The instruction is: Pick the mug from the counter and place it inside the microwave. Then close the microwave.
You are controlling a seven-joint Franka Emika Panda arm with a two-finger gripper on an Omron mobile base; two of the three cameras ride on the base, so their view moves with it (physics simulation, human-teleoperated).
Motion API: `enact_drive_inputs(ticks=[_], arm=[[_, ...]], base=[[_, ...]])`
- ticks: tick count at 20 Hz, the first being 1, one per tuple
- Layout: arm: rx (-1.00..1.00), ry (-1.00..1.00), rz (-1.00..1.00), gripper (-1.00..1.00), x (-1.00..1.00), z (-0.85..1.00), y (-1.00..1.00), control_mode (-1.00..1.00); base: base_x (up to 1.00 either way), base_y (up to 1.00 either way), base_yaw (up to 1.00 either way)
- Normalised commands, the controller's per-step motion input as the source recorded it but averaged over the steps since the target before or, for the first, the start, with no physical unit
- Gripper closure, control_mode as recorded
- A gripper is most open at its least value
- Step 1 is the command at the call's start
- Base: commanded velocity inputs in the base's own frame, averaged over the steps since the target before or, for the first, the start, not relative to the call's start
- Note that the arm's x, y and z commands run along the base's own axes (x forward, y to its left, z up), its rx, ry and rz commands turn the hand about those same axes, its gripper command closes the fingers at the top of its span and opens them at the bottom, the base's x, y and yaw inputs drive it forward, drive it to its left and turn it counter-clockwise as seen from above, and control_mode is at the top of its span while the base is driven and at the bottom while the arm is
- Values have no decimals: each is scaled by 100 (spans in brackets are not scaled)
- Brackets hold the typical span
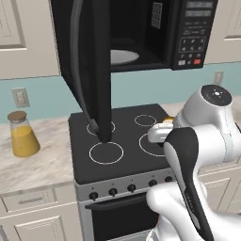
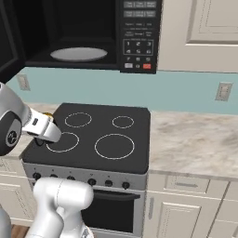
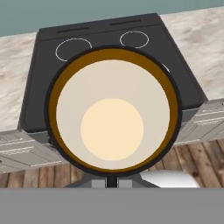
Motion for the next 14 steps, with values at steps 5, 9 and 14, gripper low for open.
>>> enact_drive_inputs(ticks=[5, 9, 14], arm=[[0, 0, 0, 100, 0, 0, 0, 100], [0, 0, 0, 100, 0, 0, 0, 100], [0, 0, 0, 100, 0, 0, 0, 100]], base=[[44, 0, 0], [25, 0, 0], [6, 0, 0]])
